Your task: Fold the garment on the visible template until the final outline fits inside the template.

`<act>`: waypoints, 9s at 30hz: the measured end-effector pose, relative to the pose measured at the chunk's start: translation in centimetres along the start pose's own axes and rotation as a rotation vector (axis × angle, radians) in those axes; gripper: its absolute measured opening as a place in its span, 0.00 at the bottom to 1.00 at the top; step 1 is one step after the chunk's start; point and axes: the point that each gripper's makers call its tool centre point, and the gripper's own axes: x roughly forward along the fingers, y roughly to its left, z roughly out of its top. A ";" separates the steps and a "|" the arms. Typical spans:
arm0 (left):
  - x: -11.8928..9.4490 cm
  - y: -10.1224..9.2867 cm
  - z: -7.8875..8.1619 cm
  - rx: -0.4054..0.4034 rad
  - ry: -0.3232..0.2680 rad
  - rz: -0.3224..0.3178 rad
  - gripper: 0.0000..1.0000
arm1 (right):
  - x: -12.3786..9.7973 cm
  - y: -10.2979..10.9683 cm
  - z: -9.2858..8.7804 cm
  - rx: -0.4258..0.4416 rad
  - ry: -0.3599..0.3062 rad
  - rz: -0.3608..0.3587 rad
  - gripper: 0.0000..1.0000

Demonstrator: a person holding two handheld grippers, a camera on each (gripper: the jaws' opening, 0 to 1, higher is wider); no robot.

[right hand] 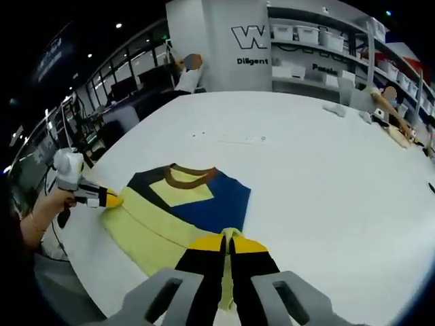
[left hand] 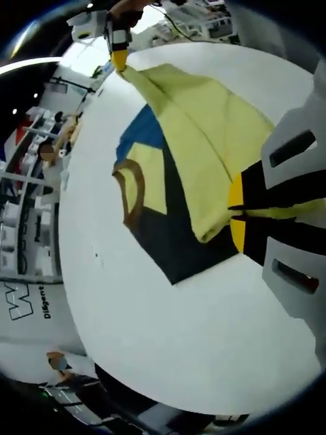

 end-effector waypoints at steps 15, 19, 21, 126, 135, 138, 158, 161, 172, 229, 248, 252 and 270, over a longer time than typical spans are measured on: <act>-3.0 -1.1 2.2 -0.050 -0.105 -0.016 0.00 | -0.6 -0.1 0.3 0.008 -0.005 -0.003 0.00; -4.1 -1.0 2.6 -0.068 -0.121 -0.013 0.00 | -1.1 0.2 1.0 -0.002 -0.022 0.000 0.00; -4.6 -0.8 2.8 -0.078 -0.136 -0.008 0.00 | -1.3 0.3 1.5 0.001 -0.036 0.007 0.00; 1.7 7.3 6.0 0.523 -0.204 0.078 0.33 | 12.2 -4.9 0.8 -0.444 -0.033 0.042 0.30; 2.7 8.1 7.3 0.354 -0.253 0.092 0.32 | 12.9 -5.5 1.3 -0.223 -0.079 0.053 0.29; 3.0 8.1 7.5 0.320 -0.262 0.086 0.31 | 13.0 -5.6 1.4 -0.155 -0.098 0.060 0.28; 5.5 9.6 6.8 0.109 -0.209 0.086 0.21 | 14.3 -6.2 1.1 0.081 -0.103 0.027 0.15; 5.5 9.5 6.9 0.086 -0.215 0.079 0.20 | 14.4 -6.4 1.2 0.089 -0.104 0.018 0.13; 5.9 9.5 7.3 0.071 -0.208 0.095 0.04 | 14.6 -6.8 1.2 0.093 -0.100 -0.013 0.00; 2.8 10.1 10.1 -0.064 -0.331 0.121 0.46 | 13.7 -5.4 4.3 0.176 -0.168 -0.010 0.44; -1.9 4.9 6.8 -0.013 -0.339 -0.003 0.99 | 8.6 0.4 0.5 0.108 -0.116 0.135 0.89; -2.3 3.9 5.2 -0.025 -0.318 -0.046 0.99 | 7.7 1.0 -0.5 0.090 -0.110 0.153 0.92; -3.2 3.2 0.6 -0.058 -0.272 -0.112 0.68 | 6.0 1.7 -4.6 0.036 -0.070 0.173 0.79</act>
